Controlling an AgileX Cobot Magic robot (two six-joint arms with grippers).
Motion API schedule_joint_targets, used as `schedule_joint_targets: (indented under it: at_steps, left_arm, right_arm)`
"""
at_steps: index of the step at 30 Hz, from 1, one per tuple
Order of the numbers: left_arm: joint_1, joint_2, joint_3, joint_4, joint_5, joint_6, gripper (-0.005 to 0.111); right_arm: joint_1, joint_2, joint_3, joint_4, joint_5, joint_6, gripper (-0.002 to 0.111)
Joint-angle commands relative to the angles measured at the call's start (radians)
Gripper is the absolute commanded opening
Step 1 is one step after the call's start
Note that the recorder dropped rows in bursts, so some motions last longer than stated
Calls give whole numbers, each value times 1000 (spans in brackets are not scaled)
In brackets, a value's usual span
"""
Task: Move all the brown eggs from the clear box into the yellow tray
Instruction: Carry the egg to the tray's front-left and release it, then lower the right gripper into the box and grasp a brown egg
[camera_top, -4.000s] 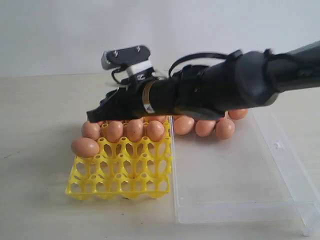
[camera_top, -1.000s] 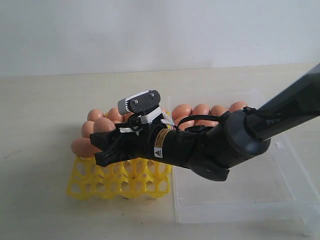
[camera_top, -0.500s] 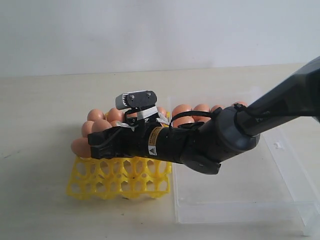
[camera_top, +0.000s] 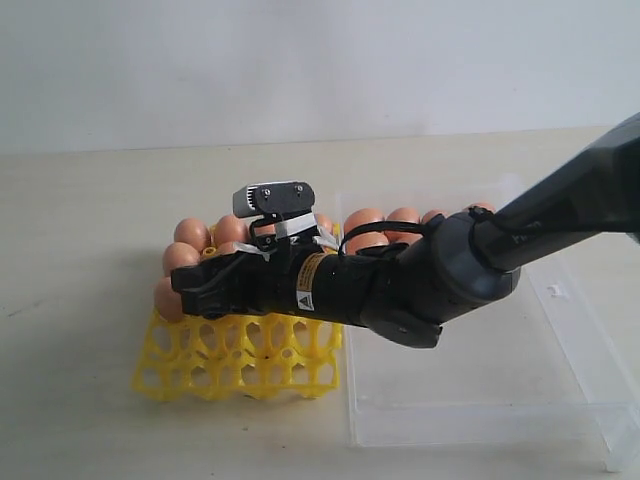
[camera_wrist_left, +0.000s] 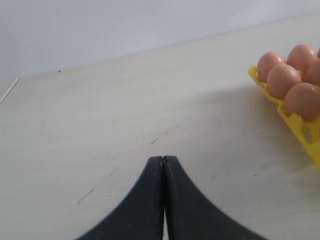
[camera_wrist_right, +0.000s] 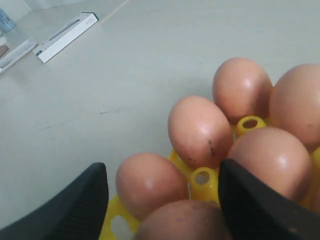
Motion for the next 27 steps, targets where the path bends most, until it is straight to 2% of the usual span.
schedule_joint_targets:
  at_steps: [1, 4, 7, 10, 14, 19, 22, 24, 27]
  left_arm:
    - [2, -6, -4, -8, -9, -5, 0]
    - [2, -6, -4, -8, -9, -5, 0]
    - [2, -6, -4, -8, -9, -5, 0]
    - [2, -6, -4, -8, -9, -5, 0]
    - [2, -6, -4, -8, -9, -5, 0]
    - [2, -6, -4, -8, -9, -5, 0]
    - [2, -6, -4, -8, -9, -5, 0]
    - [2, -6, -4, -8, -9, -5, 0]
    - [2, -6, -4, -8, -9, -5, 0]
  right_arm:
    - [1, -60, -5, 14, -7, 1, 62]
    - [-1, -135, -5, 14, -4, 1, 60]
    - [-1, -249, -5, 11, 86, 10, 51]
    - [-6, -365, -5, 11, 323, 4, 32]
    - [-38, -488, -5, 15, 756, -91, 1]
    - [-133, -513, -5, 53, 1215, -165, 0]
    - [-179, -488, -5, 39, 1280, -211, 4]
    - [-217, -470, -5, 65, 1258, -125, 11]
    - [-279, -438, -5, 204, 1225, -120, 24]
